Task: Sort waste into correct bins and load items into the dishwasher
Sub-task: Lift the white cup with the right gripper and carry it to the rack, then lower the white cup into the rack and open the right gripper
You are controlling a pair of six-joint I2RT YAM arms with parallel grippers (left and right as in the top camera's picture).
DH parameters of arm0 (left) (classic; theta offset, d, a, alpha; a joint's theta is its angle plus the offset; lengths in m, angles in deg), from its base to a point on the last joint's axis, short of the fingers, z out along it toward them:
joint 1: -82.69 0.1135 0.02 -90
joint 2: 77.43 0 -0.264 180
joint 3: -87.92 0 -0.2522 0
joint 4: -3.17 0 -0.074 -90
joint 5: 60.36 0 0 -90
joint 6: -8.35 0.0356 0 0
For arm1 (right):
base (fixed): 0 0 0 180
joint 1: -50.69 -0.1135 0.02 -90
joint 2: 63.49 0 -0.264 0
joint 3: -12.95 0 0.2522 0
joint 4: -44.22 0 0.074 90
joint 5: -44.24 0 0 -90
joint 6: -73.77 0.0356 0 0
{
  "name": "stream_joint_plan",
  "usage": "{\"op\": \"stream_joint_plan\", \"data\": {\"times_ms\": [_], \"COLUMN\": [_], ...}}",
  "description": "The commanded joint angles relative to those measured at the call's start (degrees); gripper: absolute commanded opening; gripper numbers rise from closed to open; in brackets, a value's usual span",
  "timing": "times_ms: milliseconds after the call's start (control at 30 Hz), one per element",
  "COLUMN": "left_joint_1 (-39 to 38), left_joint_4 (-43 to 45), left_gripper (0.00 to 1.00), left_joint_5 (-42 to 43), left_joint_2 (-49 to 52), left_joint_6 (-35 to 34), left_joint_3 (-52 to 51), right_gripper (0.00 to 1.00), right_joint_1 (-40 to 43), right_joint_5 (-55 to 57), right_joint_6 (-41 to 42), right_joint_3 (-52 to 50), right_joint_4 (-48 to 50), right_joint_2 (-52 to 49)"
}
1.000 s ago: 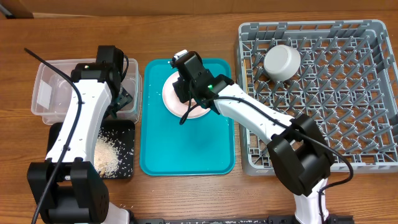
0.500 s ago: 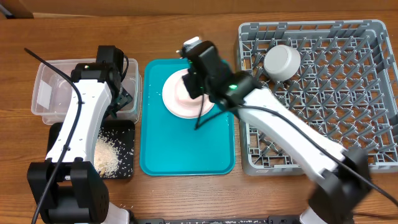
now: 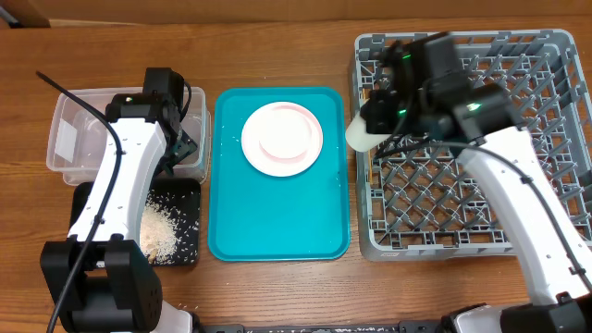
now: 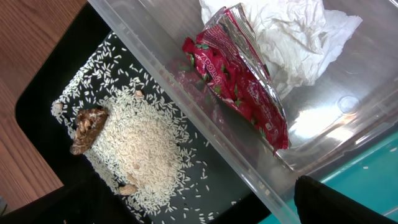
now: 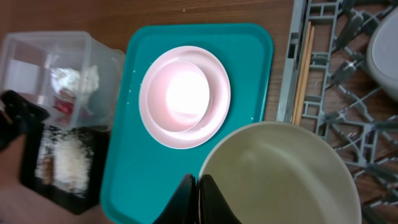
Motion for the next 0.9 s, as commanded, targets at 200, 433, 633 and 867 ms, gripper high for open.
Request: {"op": "stream_joint_plan", "data": {"times_ms": [200, 433, 633, 867], "left_joint_1": [-0.13, -0.13, -0.13, -0.13], "left_joint_4": [-0.15, -0.15, -0.15, -0.15], "left_gripper": [1.00, 1.00, 1.00, 1.00], "left_joint_5": [-1.16, -1.16, -1.16, -1.16], "left_joint_2": [0.52, 0.52, 0.52, 0.52], "left_joint_6": [-0.35, -0.35, -0.35, -0.37], "left_joint_3": [0.76, 0.76, 0.76, 0.76], "right_gripper": [0.04, 0.04, 0.04, 0.04], "right_joint_1": [10.56, 14.53, 19.28, 20.74], "right_joint_5": [-19.61, -21.00, -20.17, -22.91], "right_joint_6": [-0.70, -0.76, -0.72, -0.55], "right_joint_3": [-4.35, -11.39, -16.35, -21.66], "right_joint_4": [0.07, 4.52, 10.58, 14.62], "right_joint_2": [0.52, 0.42, 0.22, 0.13]}}
